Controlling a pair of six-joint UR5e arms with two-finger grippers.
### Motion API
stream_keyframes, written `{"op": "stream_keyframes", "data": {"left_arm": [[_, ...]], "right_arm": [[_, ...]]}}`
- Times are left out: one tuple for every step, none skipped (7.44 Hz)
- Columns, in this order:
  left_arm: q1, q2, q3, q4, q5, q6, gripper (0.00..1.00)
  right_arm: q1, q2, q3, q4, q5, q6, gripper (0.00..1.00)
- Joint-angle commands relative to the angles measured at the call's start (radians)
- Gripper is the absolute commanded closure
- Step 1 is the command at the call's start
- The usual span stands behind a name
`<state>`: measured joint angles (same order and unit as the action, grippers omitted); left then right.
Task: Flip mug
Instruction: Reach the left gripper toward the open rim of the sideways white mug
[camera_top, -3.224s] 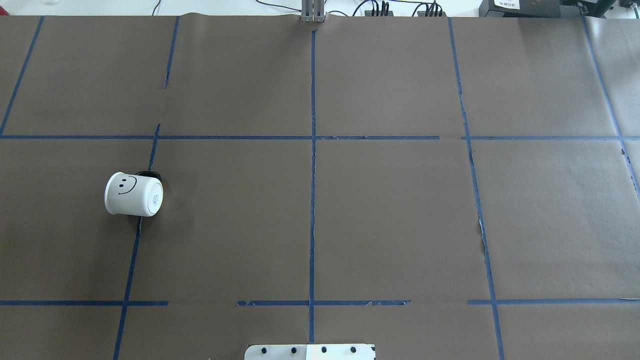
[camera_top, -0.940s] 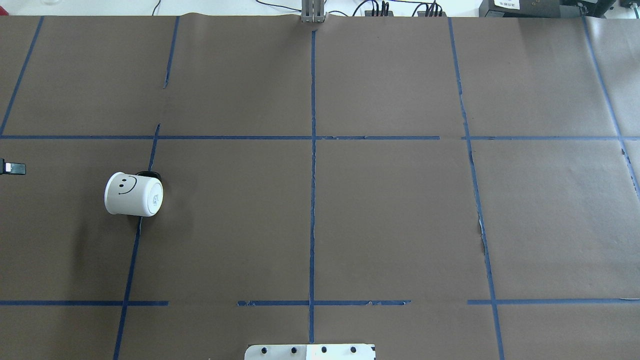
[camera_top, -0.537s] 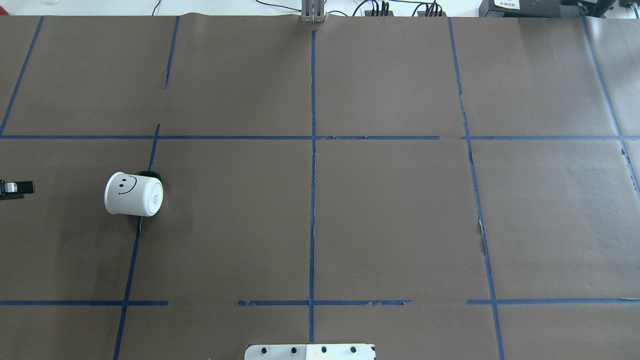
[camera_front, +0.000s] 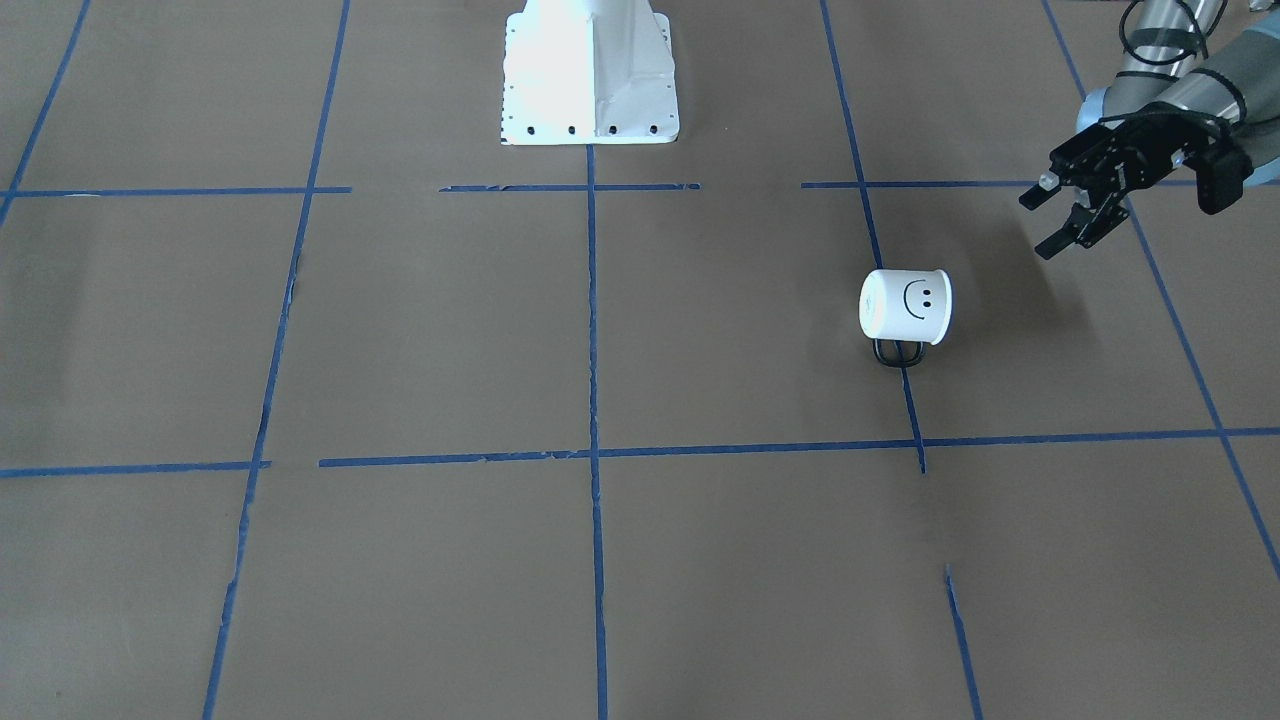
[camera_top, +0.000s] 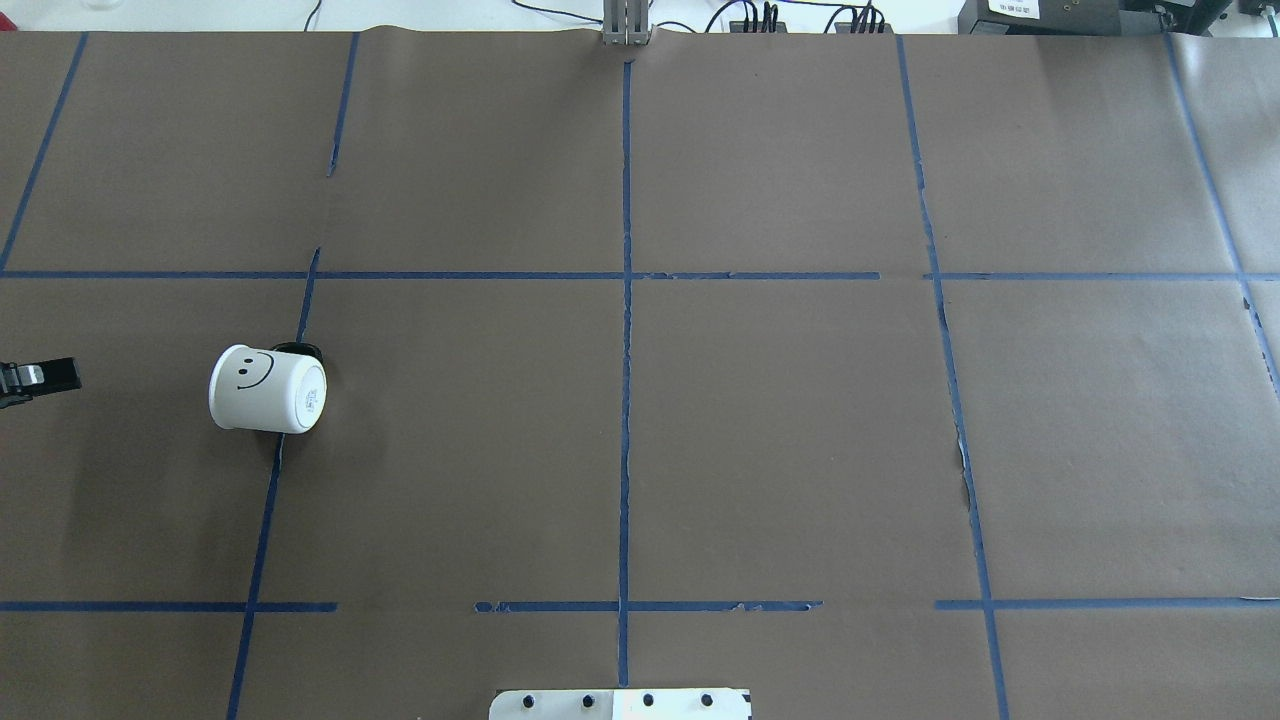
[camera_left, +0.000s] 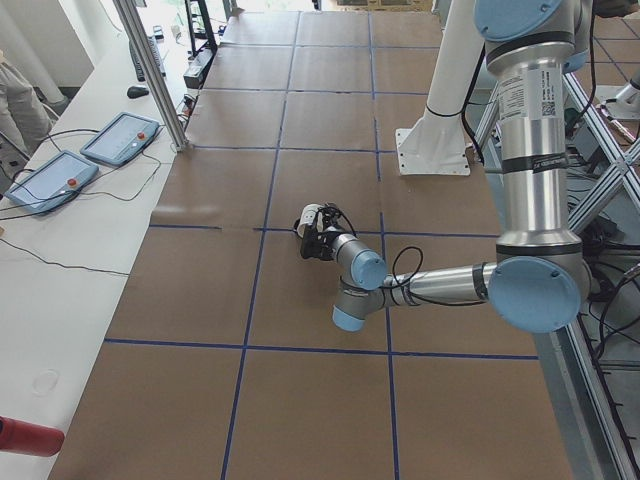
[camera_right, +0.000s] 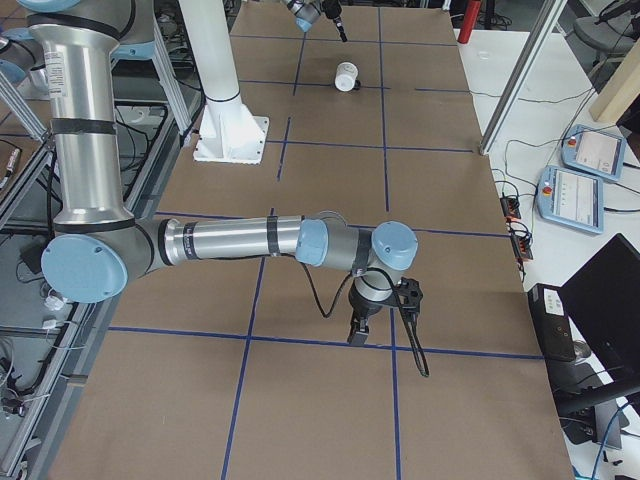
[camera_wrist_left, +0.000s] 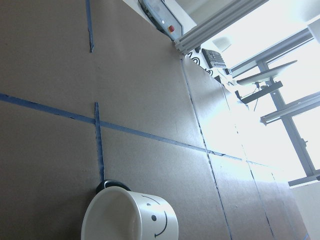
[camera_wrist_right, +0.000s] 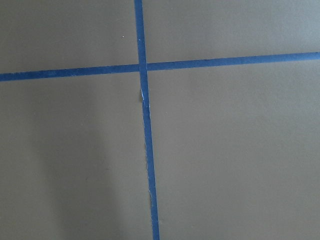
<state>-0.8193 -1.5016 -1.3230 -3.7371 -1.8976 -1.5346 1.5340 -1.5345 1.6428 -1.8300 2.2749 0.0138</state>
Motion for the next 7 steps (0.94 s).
{"op": "stream_keyframes", "data": {"left_arm": [[0.063,-0.110,0.113,-0.050,0.081,-0.002,0.01],[0.078,-0.136,0.137,-0.050,0.101,-0.012,0.01],[0.094,-0.146,0.137,-0.050,0.101,-0.024,0.02],[0.120,-0.153,0.149,-0.049,0.101,-0.030,0.07],[0.146,-0.155,0.150,-0.049,0.101,-0.032,0.07],[0.155,-0.155,0.150,-0.049,0.101,-0.033,0.24],[0.163,-0.166,0.140,-0.047,0.088,-0.064,0.83]], "right_arm": [[0.000,-0.001,-0.001,0.000,0.000,0.000,0.00],[0.000,-0.001,0.000,0.000,0.000,0.000,0.00],[0.000,0.000,0.000,0.000,0.000,0.000,0.00],[0.000,0.000,0.000,0.000,0.000,0.000,0.00],[0.000,-0.001,0.000,0.000,0.000,0.000,0.00],[0.000,-0.001,0.000,0.000,0.000,0.000,0.00],[0.000,-0.001,0.000,0.000,0.000,0.000,0.00]]}}
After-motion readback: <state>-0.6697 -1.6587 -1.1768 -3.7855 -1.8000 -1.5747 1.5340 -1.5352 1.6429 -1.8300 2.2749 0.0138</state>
